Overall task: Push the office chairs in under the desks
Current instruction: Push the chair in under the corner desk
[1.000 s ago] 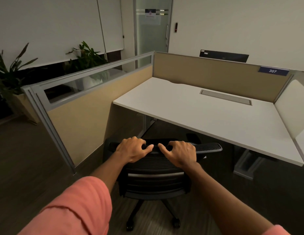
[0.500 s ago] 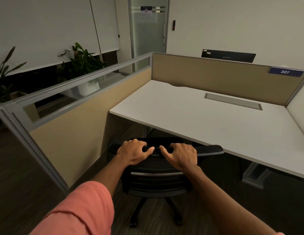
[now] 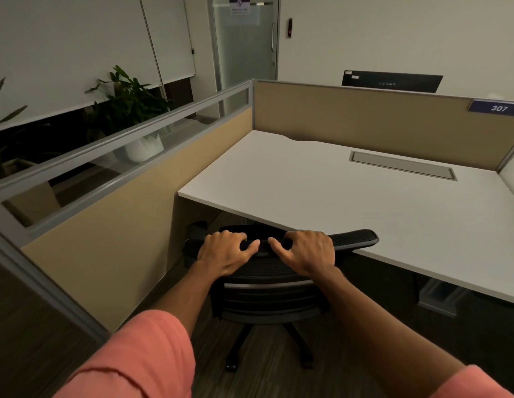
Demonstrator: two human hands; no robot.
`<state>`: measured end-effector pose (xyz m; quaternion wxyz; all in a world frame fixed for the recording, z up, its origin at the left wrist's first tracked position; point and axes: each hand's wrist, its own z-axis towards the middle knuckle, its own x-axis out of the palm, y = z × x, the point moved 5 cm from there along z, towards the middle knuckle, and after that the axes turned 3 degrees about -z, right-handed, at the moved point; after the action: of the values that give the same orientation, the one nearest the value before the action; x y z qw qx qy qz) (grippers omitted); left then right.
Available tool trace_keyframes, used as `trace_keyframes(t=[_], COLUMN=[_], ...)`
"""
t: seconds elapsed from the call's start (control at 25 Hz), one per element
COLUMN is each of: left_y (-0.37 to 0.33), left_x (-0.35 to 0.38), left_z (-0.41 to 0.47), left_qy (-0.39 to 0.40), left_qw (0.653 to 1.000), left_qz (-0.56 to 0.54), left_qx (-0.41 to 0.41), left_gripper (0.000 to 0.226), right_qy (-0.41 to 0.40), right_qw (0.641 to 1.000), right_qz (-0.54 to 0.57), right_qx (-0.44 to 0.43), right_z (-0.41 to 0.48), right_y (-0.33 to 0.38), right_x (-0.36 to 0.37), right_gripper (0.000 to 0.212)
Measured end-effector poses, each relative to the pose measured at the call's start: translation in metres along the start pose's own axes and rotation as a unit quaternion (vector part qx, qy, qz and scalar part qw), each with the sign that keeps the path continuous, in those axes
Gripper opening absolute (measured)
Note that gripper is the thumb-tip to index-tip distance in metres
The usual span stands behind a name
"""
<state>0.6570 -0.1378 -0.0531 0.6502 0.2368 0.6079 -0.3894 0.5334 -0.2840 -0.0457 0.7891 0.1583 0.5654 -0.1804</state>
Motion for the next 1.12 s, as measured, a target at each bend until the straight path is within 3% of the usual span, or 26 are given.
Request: trace_keyframes(t=[0.6,0.88,1.12], left_y=[-0.030,-0.042,-0.079], left_x=[0.006,0.000,-0.029], left_z=[0.021,0.005,-0.028], left_qy=[-0.011,0.025,-0.015], left_qw=[0.999,0.991,0.997], left_qz=[0.019,0.026,0.015], left_qx=[-0.043,-0.131,-0.074], left_gripper=[0.052,0.064,0.071], right_qy=[0.004,0.083,0.072], right_qw=[0.999,0.996,0.997], right_qz=[-0.014,0.012,0.008], right_qx=[-0.032,-0.019,0.020], right_z=[0.029,0.019,-0.040], right_y=[-0.038,-0.036,-0.040], right_x=[0.015,0.008,-0.026], right_gripper=[0.083,0.080,0.073])
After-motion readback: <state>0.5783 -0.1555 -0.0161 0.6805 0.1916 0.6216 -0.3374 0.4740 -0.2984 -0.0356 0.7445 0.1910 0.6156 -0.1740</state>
